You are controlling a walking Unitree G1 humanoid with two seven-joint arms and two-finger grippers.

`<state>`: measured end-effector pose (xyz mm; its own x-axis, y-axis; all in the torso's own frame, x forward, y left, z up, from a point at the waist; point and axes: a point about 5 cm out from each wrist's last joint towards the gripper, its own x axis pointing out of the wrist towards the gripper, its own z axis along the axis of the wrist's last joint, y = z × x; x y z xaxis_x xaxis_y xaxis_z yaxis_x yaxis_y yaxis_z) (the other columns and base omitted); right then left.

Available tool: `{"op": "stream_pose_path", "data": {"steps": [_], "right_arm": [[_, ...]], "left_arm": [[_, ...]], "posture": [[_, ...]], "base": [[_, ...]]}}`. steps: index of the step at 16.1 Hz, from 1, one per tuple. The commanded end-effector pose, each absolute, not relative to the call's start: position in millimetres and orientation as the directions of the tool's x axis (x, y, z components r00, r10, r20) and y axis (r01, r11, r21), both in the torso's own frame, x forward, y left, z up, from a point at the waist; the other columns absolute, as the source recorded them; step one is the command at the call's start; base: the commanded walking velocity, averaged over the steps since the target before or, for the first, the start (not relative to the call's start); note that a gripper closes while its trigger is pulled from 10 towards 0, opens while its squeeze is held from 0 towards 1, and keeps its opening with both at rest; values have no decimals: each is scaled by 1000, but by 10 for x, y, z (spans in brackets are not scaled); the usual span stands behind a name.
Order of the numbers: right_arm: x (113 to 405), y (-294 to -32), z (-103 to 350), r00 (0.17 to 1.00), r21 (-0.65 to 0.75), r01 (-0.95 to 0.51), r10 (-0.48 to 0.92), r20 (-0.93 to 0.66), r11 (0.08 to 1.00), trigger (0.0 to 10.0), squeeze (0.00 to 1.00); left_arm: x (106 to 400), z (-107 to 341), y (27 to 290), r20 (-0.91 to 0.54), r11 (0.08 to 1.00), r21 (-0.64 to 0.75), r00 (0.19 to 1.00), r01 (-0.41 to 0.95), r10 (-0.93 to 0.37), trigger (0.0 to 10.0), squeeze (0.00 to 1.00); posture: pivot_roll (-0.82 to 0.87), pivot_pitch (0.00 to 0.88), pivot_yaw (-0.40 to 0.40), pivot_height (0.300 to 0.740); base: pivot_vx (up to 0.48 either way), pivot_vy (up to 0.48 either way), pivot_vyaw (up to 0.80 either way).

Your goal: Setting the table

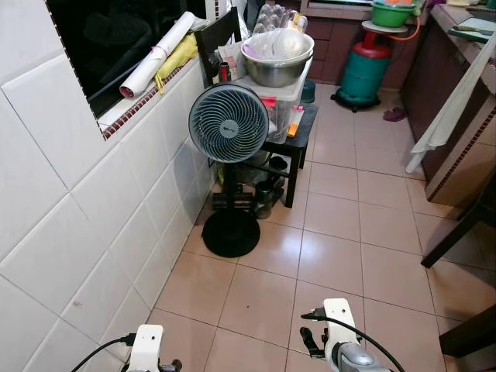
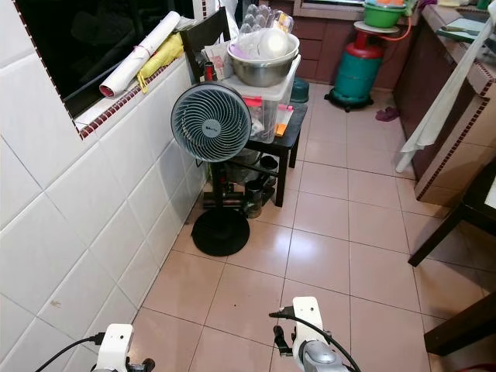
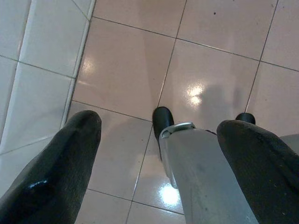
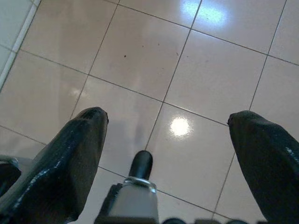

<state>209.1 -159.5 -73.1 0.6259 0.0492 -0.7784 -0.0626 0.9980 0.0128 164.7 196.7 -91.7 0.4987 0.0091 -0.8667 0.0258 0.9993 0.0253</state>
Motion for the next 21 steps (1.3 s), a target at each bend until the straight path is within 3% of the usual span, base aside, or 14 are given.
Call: {"op": "stream_pose_path", "data": {"steps": [1,5,8,15,21], "right_arm": [[2126,-1590,-714,629,21,-42,43,-777,999,10000,0],[2235,-1601,-649,658,25,5,15,-753,1000,10000,0],[2269,-1625,-625,671,25,29,-1,-742,999,10000,0],[2266,-1667,-620,683,16,49,-22,-730,999,10000,0],[2311,-1640,-594,690,8,18,-6,-724,1000,10000,0]], "left_arm": [[1660,-904,2012,-863,999,36,505,14,24,10000,0],[1673,-895,2009,-856,999,29,517,42,3,10000,0],[2233,-651,1639,-781,992,-9,618,128,-87,10000,0],[2251,-648,1534,-790,981,3,601,196,-118,10000,0],[2054,-750,1735,-826,989,24,560,149,-64,10000,0]], "posture": [[29,0,1,740],[5,0,24,740],[-28,0,48,740],[-67,0,74,740],[-42,0,48,740]], "base": [[0,0,0],[0,0,0],[0,0,0],[0,0,0],[0,0,0]]}}
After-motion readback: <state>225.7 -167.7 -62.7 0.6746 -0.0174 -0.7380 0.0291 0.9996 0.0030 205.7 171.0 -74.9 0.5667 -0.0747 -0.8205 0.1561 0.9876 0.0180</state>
